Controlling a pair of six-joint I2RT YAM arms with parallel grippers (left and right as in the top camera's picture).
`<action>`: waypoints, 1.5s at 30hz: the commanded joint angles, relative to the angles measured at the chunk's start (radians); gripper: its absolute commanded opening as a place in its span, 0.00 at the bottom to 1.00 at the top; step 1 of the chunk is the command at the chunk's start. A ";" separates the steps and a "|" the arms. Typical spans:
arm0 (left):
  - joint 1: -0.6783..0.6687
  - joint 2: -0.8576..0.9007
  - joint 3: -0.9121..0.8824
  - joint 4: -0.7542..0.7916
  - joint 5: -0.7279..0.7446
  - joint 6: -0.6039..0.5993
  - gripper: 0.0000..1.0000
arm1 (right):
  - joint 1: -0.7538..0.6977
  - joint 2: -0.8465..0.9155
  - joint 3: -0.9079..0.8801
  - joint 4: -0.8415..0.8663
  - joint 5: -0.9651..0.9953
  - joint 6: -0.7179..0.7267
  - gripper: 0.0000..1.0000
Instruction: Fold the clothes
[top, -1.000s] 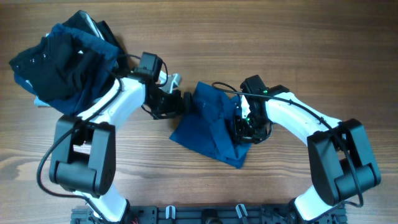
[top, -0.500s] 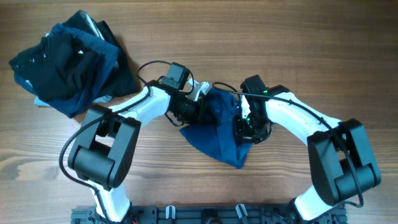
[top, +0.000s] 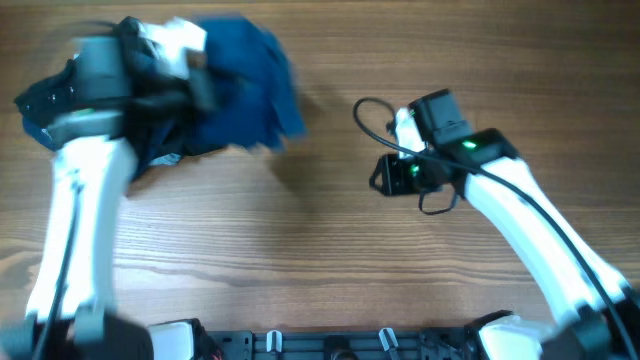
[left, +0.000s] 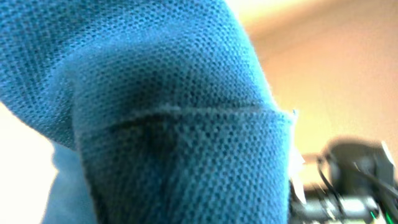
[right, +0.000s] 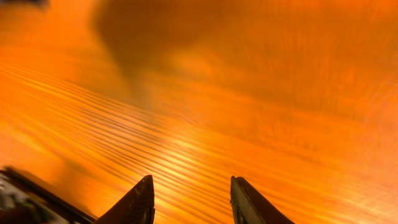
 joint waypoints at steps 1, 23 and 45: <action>0.230 -0.101 0.069 0.029 0.058 0.020 0.04 | -0.002 -0.101 0.037 0.004 0.005 -0.019 0.42; 0.735 0.277 0.138 -0.061 -0.325 0.045 1.00 | -0.001 -0.109 0.037 -0.042 -0.051 0.005 0.37; 0.106 -0.311 0.292 -0.636 -0.570 0.342 0.99 | -0.003 -0.219 0.286 0.040 -0.045 -0.076 0.70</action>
